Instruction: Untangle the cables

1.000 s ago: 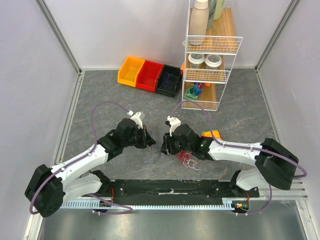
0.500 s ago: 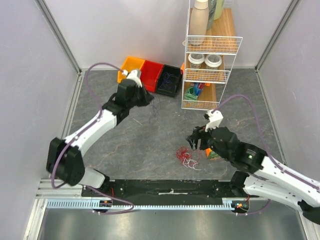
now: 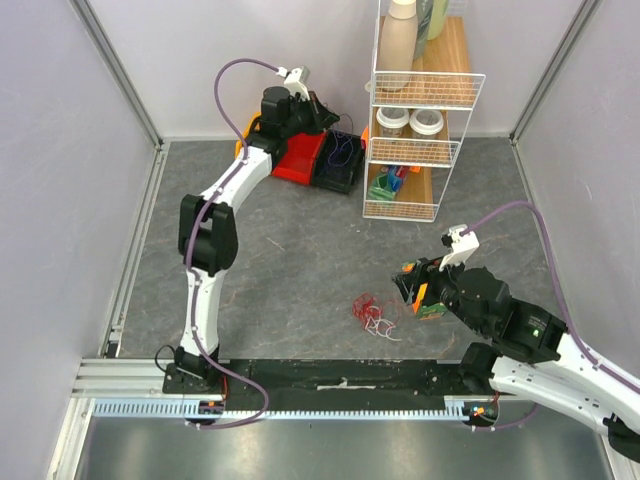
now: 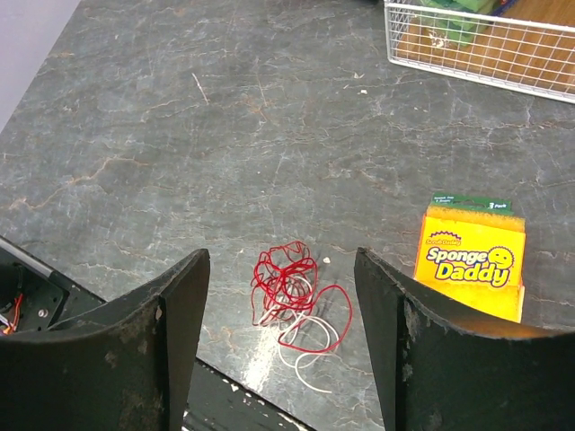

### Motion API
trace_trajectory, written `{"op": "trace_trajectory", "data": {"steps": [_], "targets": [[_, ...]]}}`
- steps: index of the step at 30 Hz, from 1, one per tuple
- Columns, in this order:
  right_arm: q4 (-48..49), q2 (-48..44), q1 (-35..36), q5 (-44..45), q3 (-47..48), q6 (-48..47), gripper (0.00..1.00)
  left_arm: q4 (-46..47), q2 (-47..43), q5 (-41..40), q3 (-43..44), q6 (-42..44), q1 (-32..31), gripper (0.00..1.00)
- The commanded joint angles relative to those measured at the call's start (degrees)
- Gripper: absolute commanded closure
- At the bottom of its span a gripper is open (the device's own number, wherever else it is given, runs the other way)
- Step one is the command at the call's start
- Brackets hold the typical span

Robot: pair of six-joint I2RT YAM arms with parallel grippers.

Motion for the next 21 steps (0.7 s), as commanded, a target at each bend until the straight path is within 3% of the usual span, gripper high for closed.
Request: {"op": "trace_trajectory", "data": {"steps": [1,5,8,15,21], "targets": [[-0.45,-0.49,-0.04,2.53,-0.10,-0.63,0.27,1.02,11.81,9.42,17.01,1.56,0.72,0.98],[-0.27,-0.31,-0.04,3.58,0.95,-1.78,0.27,-3.02,19.21,8.98,23.72,0.51,1.42,0.98],[0.96,-0.14,-0.04,3.58,0.69,-2.31,0.26,-2.40,20.27,12.58,20.83,-0.55,2.30,0.98],[2.54,1.97,-0.04,2.62,-0.01,-2.49,0.26,-7.76,15.01,6.54,10.37,10.42,1.77,0.98],[3.51,1.62,-0.04,1.74,-0.98,-1.26,0.25,-16.02,15.27,5.12,11.24,10.00,1.51,0.98]]}}
